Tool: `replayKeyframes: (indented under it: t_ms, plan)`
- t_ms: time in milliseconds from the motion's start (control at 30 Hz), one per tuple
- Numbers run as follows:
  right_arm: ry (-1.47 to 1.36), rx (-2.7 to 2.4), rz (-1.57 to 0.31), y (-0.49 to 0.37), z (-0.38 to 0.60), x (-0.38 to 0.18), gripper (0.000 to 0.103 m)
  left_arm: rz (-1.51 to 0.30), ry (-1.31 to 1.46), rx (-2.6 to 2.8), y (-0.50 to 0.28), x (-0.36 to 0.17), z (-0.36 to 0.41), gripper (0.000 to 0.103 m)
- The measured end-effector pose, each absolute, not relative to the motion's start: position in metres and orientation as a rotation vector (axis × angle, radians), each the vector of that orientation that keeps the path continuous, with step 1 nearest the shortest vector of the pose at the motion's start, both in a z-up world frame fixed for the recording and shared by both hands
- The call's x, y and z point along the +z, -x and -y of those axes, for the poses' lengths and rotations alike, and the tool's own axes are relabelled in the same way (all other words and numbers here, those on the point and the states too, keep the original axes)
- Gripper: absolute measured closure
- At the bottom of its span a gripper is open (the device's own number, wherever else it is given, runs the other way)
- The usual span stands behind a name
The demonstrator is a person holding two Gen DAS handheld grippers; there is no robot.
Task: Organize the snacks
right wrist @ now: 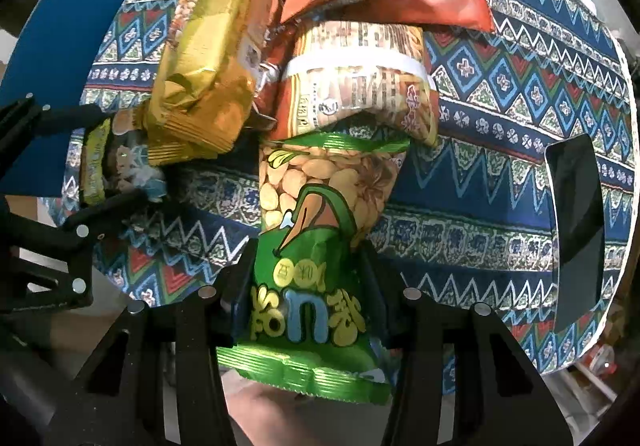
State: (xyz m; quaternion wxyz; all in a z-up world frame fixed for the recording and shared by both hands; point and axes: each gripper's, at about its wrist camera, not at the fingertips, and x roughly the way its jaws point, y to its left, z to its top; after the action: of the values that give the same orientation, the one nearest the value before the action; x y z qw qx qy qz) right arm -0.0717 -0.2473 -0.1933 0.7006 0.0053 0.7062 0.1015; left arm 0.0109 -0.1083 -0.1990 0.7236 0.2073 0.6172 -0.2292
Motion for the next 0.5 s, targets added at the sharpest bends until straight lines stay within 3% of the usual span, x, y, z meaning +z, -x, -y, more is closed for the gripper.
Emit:
replayKeyframes:
  t_ms: [267,500]
  plan:
    - [-0.031,0.221,-1.577,0.066,0.239,-0.207,0.057,-1.376,-0.429,-0.519,-0.009,-0.202,0.104,0.016]
    - [-0.031,0.201,-1.534,0.07,0.249,-0.182,0.06,-1.388,-0.377,-0.537,-0.006,-0.2,0.094,0.032]
